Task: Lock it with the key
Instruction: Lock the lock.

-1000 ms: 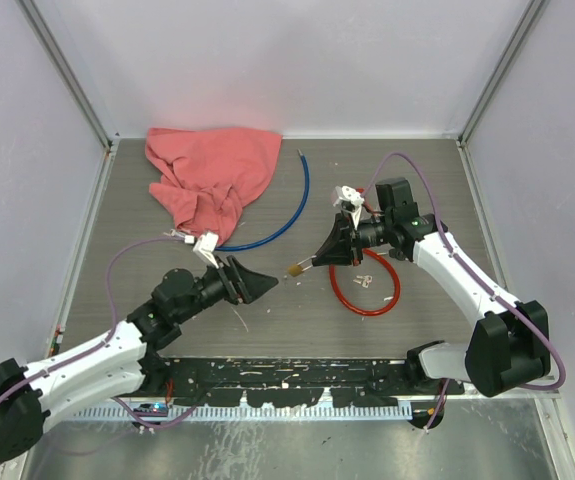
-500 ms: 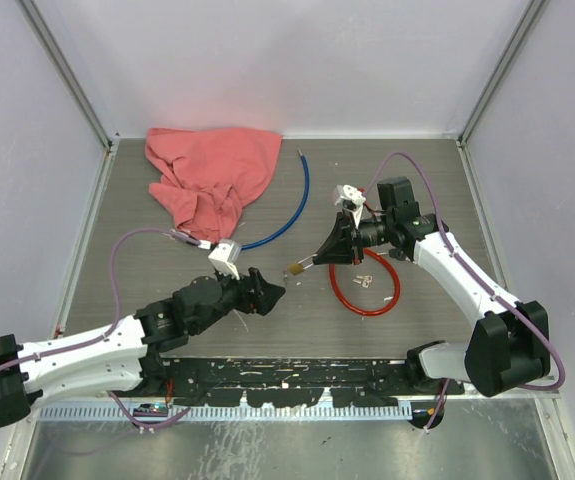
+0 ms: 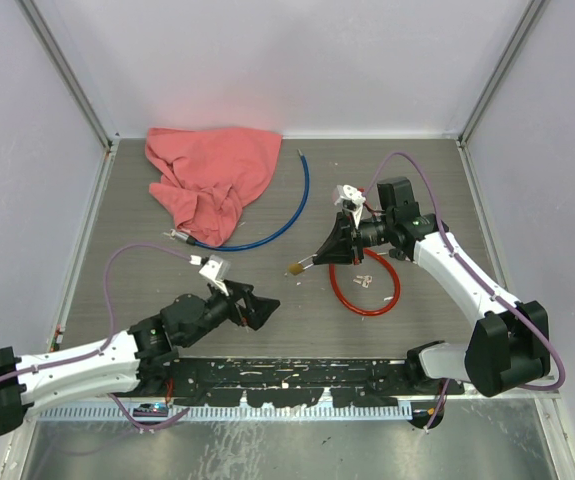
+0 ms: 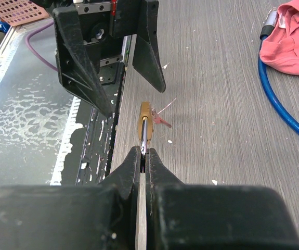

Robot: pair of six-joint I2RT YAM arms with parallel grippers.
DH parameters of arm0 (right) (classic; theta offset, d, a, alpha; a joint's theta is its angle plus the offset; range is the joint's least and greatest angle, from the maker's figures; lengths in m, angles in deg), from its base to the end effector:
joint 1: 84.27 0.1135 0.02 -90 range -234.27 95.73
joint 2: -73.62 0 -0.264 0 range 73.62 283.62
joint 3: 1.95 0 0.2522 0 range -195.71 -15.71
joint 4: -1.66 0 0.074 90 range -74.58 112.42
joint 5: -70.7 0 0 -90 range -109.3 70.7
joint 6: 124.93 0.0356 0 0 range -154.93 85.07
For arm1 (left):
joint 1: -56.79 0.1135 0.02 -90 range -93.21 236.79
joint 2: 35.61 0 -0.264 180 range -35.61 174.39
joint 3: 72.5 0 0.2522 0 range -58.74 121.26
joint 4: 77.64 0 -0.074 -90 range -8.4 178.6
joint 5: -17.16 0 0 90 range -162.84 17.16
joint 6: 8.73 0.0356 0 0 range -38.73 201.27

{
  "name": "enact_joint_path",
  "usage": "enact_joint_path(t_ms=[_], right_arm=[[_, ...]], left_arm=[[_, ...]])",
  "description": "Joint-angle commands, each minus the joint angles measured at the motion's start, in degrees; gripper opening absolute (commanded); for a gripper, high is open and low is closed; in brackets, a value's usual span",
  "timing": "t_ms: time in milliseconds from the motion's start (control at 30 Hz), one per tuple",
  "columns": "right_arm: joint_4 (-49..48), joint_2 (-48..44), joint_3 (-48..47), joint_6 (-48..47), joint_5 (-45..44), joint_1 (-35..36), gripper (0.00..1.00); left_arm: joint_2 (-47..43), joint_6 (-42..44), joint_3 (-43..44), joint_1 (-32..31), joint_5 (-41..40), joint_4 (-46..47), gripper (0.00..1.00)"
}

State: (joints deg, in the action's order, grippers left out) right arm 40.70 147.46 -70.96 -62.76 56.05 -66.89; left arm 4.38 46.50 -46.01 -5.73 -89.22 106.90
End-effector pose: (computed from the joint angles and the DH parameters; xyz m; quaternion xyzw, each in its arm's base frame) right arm 0.2356 0.1098 0.2883 -0.5010 0.5802 0.5317 0.3600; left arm 0.0873 -0.1460 0.2074 0.0906 0.7527 -0.4112 0.5062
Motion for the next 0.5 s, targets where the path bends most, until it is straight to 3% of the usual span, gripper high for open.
enact_joint_path(t_ms=[0, 167, 333, 467], right_arm=[[-1.9, -1.9, 0.2, 0.6, 1.9, -0.3, 0.01], [-2.0, -1.9, 0.3, 0.6, 2.0, -0.3, 0.01], [-2.7, -1.9, 0.7, 1.3, 2.3, -0.3, 0.01], [-2.9, -1.8, 0.7, 1.4, 2.4, -0.3, 0.01]], left_arm=[[1.2, 5.0, 4.1, -0.1, 4.7, 3.2, 0.98], [3.5, 10.5, 3.5, 1.1, 9.3, 9.7, 0.98], [5.6, 10.7, 4.0, 4.8, 14.6, 14.0, 0.99], [8.6, 11.7, 5.4, 4.9, 15.9, 17.8, 0.84]])
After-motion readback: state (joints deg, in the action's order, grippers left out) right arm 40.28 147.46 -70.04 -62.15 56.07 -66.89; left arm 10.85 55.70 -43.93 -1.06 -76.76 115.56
